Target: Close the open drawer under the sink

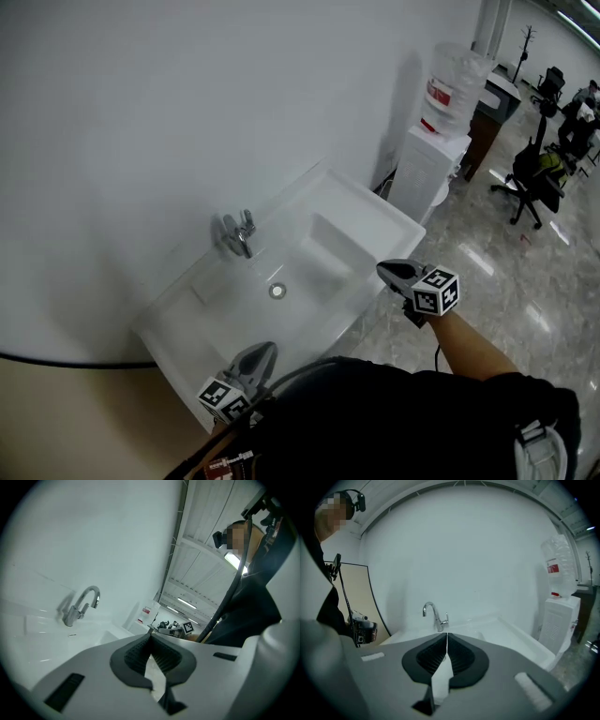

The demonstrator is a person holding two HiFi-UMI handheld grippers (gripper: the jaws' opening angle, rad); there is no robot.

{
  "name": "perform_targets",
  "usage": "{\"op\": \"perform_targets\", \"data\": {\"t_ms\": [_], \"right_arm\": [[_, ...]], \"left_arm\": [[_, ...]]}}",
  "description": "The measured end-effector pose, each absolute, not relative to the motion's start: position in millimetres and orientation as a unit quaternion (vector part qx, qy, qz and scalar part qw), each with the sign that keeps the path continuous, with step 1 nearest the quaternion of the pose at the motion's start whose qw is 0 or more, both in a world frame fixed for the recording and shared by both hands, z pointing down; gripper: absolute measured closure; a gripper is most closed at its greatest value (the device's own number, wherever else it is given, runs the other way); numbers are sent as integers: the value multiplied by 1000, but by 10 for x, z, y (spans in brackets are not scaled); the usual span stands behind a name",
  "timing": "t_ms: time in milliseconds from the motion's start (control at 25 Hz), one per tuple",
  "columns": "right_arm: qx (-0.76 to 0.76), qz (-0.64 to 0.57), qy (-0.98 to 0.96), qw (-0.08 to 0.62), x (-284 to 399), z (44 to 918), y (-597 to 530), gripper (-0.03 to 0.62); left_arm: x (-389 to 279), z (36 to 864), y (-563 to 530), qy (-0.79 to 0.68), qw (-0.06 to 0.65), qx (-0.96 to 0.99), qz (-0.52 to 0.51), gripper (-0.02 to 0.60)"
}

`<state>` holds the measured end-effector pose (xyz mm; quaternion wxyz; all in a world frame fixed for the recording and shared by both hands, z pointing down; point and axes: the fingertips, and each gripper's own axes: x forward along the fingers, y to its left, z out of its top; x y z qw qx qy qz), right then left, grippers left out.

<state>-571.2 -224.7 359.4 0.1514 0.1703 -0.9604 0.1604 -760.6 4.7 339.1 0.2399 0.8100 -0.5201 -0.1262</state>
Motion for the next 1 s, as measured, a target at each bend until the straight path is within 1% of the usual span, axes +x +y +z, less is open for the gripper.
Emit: {"op": "perform_targets", "data": {"t_ms": [320,440,640,800,1000], "right_arm": [[188,160,-959,137,-4583,3883,-2700,591],[190,167,-958,132,-4223,4108,-2820,591],[199,186,-954,129,-3762,4587,-2899,591],[213,201,-948,128,-3529,5010,-2827,589],[217,210,-943,138,-3471,5466,-2733,585]], "left_arm": [[-6221,3561,-667,-479,242,840,-77,581],[-5681,3689,-903,-463,256,846,-61,581],[-4968,4112,-1200,-442,285,850,-8,581],[-4581,4471,-1261,-404,287,868,26,581],[-4368,4801,-1376,-397,314,861,42,581]]}}
